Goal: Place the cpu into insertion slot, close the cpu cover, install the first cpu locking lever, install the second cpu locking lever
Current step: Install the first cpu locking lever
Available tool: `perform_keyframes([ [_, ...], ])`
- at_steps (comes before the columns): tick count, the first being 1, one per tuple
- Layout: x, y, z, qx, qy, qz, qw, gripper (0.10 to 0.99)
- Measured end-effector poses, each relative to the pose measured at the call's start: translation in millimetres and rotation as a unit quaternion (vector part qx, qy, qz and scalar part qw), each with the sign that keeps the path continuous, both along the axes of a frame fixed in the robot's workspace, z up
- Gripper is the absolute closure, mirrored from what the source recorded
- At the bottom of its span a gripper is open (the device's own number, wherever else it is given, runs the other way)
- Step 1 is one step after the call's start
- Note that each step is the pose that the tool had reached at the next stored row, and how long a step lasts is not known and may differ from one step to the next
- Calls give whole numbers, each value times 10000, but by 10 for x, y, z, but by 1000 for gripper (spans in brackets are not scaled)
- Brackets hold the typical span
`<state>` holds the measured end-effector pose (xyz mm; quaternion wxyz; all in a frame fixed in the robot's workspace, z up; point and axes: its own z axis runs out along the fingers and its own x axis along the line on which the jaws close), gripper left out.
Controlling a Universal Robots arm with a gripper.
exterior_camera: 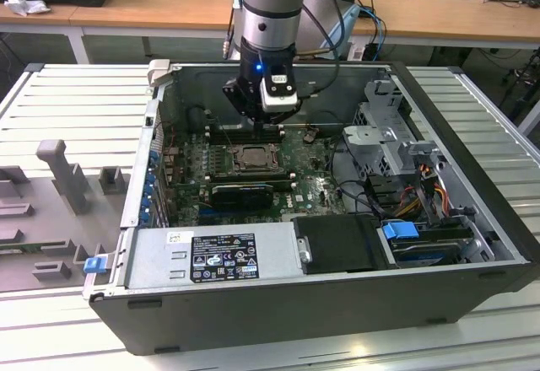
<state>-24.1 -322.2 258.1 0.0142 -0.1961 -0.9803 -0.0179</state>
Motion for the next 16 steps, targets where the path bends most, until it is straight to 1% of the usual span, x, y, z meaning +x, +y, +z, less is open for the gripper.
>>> perform_keyframes([
  [1, 0, 0, -1, -1, -62, 50, 10000, 980],
  [2, 0, 0, -1, -1, -159, 94, 9998, 980],
  [3, 0, 0, -1, 0, -239, 137, 9996, 980],
  [4, 0, 0, -2, 1, -271, 184, 9995, 980],
  [5, 0, 0, -3, 4, -285, 264, 9992, 980],
  [6, 0, 1, -2, 6, -289, 360, 9989, 980],
  [8, 0, 0, -2, 9, -289, 537, 9981, 980],
  [10, 0, 0, -3, 17, -289, 754, 9967, 980],
  [13, 0, 0, -3, 24, -288, 1038, 9942, 980],
  [15, -2, 0, -4, 27, -289, 1125, 9932, 980],
  [16, -6, 0, -4, 27, -289, 1133, 9931, 980],
])
